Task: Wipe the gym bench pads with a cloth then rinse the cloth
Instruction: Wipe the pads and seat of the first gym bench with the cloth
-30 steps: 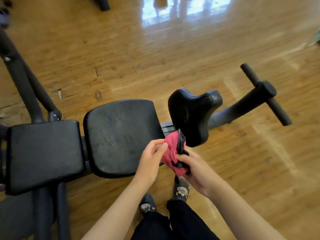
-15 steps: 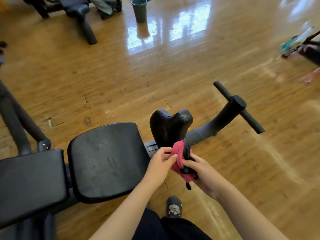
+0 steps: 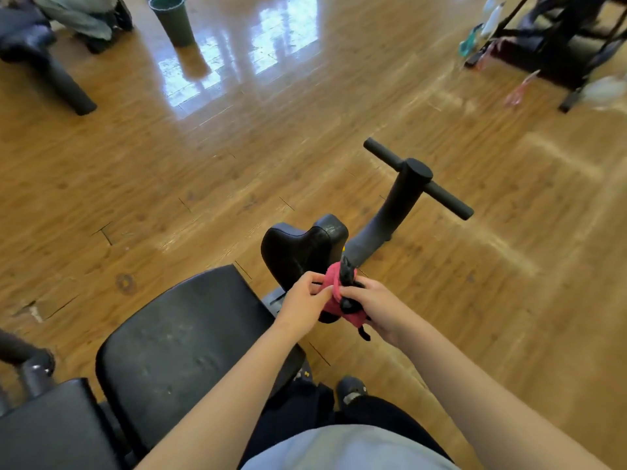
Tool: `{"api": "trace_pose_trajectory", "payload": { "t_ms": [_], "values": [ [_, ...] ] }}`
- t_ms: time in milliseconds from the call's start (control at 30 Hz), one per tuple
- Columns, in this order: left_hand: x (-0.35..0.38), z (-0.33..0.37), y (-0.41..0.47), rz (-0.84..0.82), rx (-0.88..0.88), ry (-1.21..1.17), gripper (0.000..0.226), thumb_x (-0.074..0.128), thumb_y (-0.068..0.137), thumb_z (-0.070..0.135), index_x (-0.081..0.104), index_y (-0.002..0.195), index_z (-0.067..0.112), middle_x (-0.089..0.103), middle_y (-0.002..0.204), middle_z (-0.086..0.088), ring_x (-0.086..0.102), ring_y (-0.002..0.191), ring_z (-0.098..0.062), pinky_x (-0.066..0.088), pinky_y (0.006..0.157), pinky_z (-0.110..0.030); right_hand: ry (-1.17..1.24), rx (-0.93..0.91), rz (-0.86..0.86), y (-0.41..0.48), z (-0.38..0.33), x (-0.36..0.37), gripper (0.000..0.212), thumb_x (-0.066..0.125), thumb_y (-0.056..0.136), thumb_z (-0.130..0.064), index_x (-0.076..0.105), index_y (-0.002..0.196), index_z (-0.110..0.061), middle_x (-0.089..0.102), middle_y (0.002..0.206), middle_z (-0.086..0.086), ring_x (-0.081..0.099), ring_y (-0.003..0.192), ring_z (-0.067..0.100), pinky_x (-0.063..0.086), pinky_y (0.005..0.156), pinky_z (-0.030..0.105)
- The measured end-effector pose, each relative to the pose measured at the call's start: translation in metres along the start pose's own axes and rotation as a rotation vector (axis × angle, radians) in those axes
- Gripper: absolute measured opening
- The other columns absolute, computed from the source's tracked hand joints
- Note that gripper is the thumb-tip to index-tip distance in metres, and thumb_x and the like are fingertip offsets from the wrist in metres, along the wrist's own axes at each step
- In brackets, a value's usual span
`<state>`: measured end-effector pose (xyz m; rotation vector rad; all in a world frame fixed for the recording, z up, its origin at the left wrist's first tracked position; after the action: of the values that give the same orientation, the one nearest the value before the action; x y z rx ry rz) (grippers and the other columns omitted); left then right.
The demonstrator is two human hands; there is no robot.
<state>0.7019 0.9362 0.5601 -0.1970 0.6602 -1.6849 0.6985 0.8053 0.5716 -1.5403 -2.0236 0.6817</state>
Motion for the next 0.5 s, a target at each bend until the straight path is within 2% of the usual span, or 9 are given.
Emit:
{"api": "trace_pose_trajectory", "payload": {
  "t_ms": [100,200,333,433,500],
  "values": [
    [-0.011,-0.002,0.014,-0.036,0.03,0.076,0.013,0.057,0.096,0.027,0.055,0.11,0.027,0.066,0.103,0.005,0.064,0.096,-0.008,0.05,0.078,-0.022,0.006,0.015,0.058,0.015,0.004,0.005,0.028,0.062,0.092,-0.022,0.063,0.119,-0.021,0.07,0.108,0.006,0.065,0.105,0.023,0.051,0.096,0.042],
    [-0.02,-0.008,0.027,-0.063,0.04,0.104,0.017,0.056,0.097,0.027,0.056,0.114,0.027,0.066,0.105,0.005,0.062,0.097,-0.007,0.046,0.074,-0.017,-0.004,0.01,0.097,0.026,0.007,0.008,0.03,0.06,0.092,-0.018,0.062,0.122,-0.018,0.07,0.107,0.007,0.065,0.103,0.023,0.052,0.095,0.04],
    [-0.023,-0.016,0.044,-0.068,0.012,0.111,0.036,0.056,0.097,0.025,0.048,0.132,0.02,0.064,0.108,0.004,0.061,0.102,-0.011,0.045,0.078,-0.019,-0.021,-0.009,0.207,0.037,0.003,0.002,0.025,0.057,0.094,-0.013,0.062,0.118,-0.015,0.068,0.099,0.007,0.064,0.093,0.021,0.051,0.078,0.029],
    [-0.027,-0.017,0.061,-0.013,-0.005,0.112,0.041,0.053,0.099,0.021,0.041,0.138,0.018,0.061,0.101,0.011,0.06,0.099,-0.008,0.044,0.076,-0.018,-0.009,-0.035,0.33,0.046,-0.004,-0.011,0.017,0.052,0.095,-0.007,0.061,0.107,-0.015,0.061,0.079,0.0,0.055,0.067,0.009,0.042,0.054,0.015],
    [-0.031,-0.016,0.073,0.03,0.002,0.123,0.04,0.05,0.1,0.018,0.04,0.139,0.018,0.059,0.103,0.011,0.059,0.101,-0.009,0.043,0.08,-0.021,-0.027,-0.058,0.404,0.055,-0.011,-0.022,0.017,0.051,0.095,-0.006,0.06,0.098,-0.02,0.056,0.074,-0.006,0.048,0.063,0.006,0.038,0.054,0.016]
  ]
}}
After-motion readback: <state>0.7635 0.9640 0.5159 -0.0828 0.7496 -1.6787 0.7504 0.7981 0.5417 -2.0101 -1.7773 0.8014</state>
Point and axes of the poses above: each hand's wrist, its own y-axis towards the middle knuckle, its own x-axis out of the palm, z = x × y, the point moved 5 cm from there along y, towards the middle knuckle
